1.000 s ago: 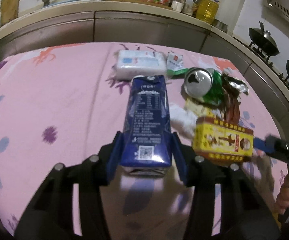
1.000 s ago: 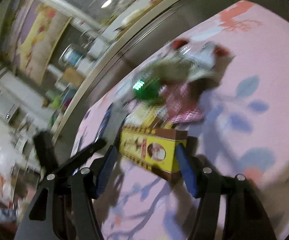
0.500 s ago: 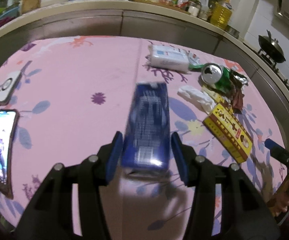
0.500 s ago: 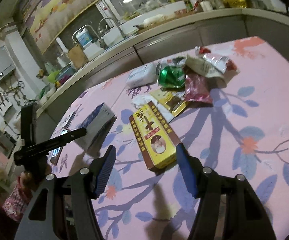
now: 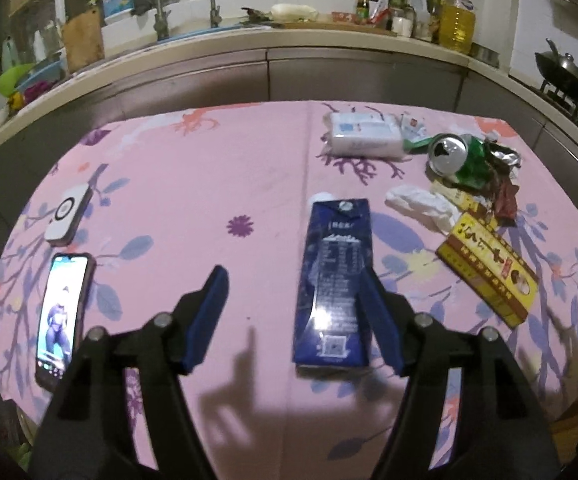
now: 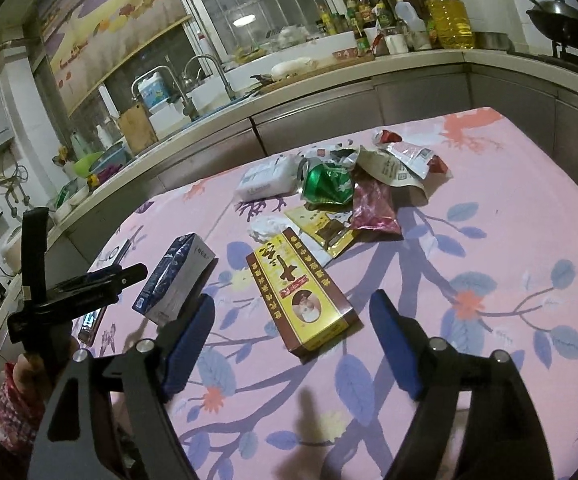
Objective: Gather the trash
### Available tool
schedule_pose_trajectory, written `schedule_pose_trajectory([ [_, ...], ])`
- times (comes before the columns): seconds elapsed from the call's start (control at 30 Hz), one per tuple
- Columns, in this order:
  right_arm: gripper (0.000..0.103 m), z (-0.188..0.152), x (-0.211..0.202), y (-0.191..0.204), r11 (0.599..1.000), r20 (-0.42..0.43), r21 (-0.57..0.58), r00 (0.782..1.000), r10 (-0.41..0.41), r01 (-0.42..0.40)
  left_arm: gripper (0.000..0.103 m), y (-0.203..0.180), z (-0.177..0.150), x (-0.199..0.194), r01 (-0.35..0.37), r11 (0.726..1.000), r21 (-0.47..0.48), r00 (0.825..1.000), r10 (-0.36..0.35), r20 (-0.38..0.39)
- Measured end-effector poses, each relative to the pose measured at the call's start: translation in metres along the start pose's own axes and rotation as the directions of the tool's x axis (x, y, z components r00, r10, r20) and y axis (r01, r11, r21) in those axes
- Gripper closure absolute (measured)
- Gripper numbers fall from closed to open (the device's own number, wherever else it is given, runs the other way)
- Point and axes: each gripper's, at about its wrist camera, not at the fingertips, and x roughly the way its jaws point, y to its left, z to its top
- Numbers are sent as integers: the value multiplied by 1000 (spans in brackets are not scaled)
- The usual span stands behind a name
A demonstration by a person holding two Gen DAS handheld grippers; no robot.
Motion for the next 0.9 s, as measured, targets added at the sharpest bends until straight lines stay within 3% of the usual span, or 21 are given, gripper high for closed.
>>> schedule_pose_trajectory([
  [0.4,26,-4,9,-1,1000,-27,21,1000,-6,7,38,10,-2,1,-72,997,-8,997,72,-2],
  [0.9,26,-8,14,-5,1000,-42,29,999,-6,8,38,11,-3,8,-85,996,-5,996,85,-20],
])
